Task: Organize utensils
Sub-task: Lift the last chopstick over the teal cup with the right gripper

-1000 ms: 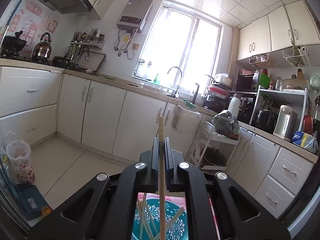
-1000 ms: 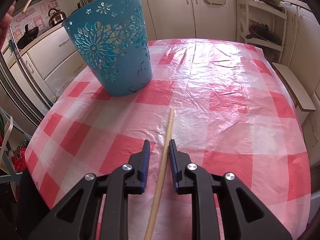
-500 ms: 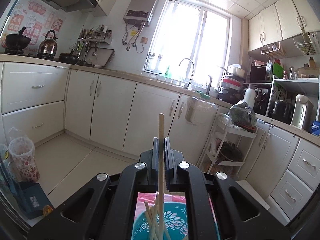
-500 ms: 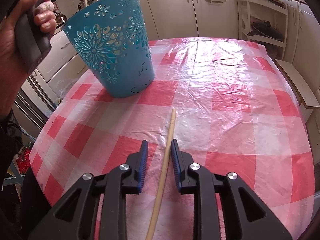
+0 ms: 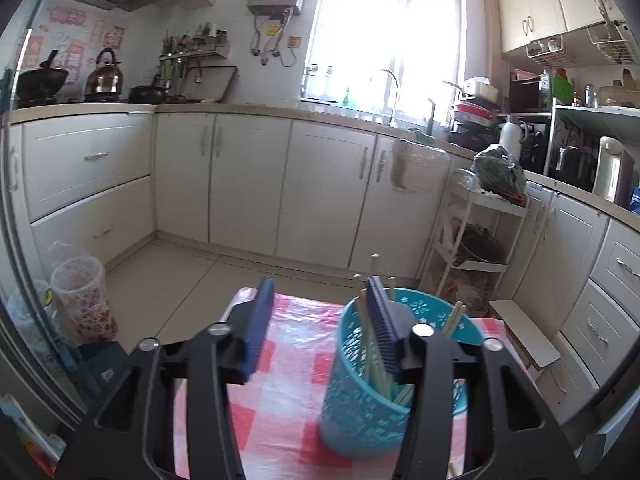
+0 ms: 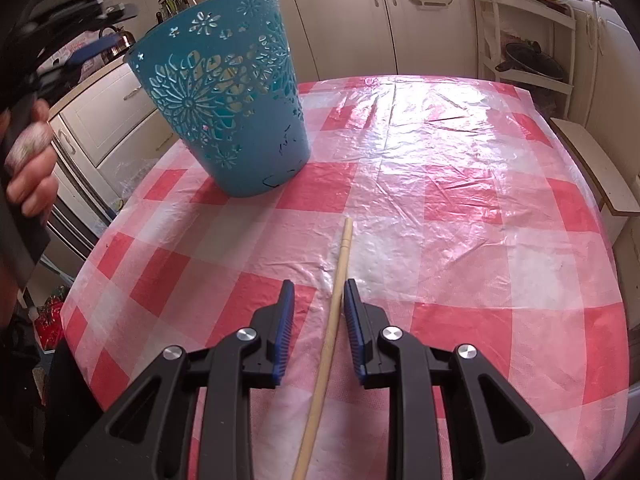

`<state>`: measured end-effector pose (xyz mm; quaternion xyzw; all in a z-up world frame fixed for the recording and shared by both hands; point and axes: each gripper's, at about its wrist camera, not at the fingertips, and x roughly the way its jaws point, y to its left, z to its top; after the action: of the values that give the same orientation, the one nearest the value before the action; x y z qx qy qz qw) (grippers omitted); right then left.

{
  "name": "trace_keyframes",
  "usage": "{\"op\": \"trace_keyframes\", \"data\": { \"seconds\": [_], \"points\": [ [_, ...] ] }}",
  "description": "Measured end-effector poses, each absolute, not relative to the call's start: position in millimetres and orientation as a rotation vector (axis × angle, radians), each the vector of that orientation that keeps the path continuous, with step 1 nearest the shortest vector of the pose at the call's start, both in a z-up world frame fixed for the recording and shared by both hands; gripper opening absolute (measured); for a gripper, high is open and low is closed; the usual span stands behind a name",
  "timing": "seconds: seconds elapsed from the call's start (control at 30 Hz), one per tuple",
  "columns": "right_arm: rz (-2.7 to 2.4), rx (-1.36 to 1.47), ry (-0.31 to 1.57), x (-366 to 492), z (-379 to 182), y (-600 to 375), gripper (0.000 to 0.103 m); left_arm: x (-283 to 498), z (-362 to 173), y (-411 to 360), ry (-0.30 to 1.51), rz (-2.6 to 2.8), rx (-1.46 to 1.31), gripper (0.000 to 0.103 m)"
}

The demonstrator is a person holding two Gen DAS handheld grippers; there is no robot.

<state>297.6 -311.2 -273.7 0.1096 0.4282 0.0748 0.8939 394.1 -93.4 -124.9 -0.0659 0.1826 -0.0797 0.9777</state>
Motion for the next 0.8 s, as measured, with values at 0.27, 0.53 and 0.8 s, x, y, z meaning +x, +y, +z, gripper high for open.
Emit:
{"op": "trace_keyframes", "data": {
  "seconds": [0.27,0.53,0.8],
  "points": [
    [0.118,0.273,0.878,296,-274,-318,0.026,340,-167,-38,0.5,-0.086,-0.106,0.08],
    [0.039,0.101,0.898,300,-273,-295,0.022,321,-205,-9,0.611,-0.062,-0.154,0.084],
    [0.099,0.085,0.959,305,-271,-292,0.006,310,-218,3,0.638,-0.065,-0.184,0.084]
  ]
}}
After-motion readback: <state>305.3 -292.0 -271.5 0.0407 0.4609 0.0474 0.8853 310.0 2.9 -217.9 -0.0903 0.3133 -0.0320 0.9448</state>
